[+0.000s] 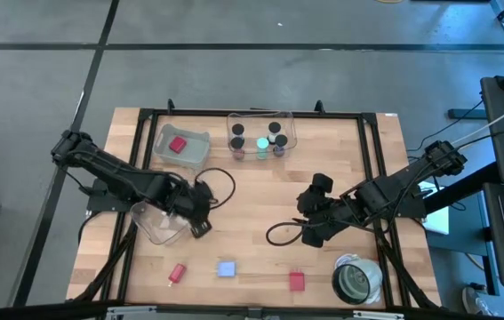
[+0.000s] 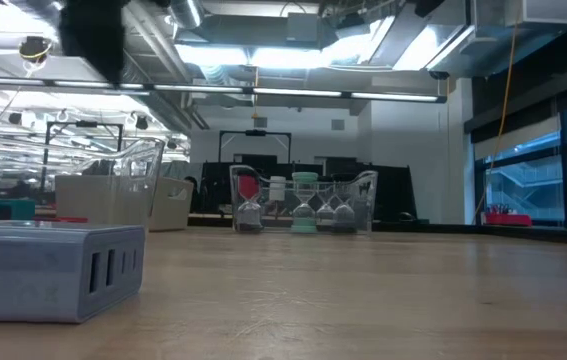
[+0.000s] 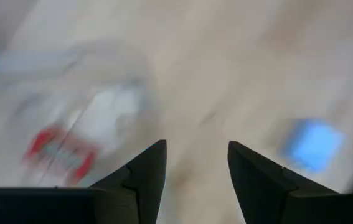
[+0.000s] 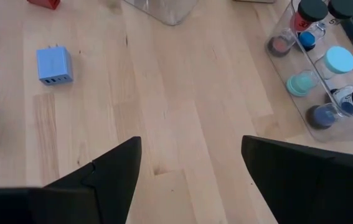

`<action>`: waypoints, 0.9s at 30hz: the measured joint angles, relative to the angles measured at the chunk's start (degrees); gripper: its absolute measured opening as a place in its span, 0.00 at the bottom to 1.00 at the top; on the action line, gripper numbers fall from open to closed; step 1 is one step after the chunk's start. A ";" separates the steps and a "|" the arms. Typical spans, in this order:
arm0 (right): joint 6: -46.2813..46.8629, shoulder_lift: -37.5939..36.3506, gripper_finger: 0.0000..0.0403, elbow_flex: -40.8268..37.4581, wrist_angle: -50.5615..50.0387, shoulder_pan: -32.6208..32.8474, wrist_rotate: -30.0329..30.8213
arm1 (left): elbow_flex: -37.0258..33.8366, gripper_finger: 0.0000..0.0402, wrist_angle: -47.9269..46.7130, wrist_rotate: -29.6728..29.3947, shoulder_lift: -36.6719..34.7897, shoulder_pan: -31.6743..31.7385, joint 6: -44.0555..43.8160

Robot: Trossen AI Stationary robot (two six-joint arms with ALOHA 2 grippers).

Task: Pick & Place Office items
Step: Put the blue charger adapter into the gray bin

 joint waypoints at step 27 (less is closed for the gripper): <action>1.34 -0.02 0.69 0.00 0.02 0.00 -0.92 | -2.03 0.75 44.95 1.66 25.45 -13.12 25.64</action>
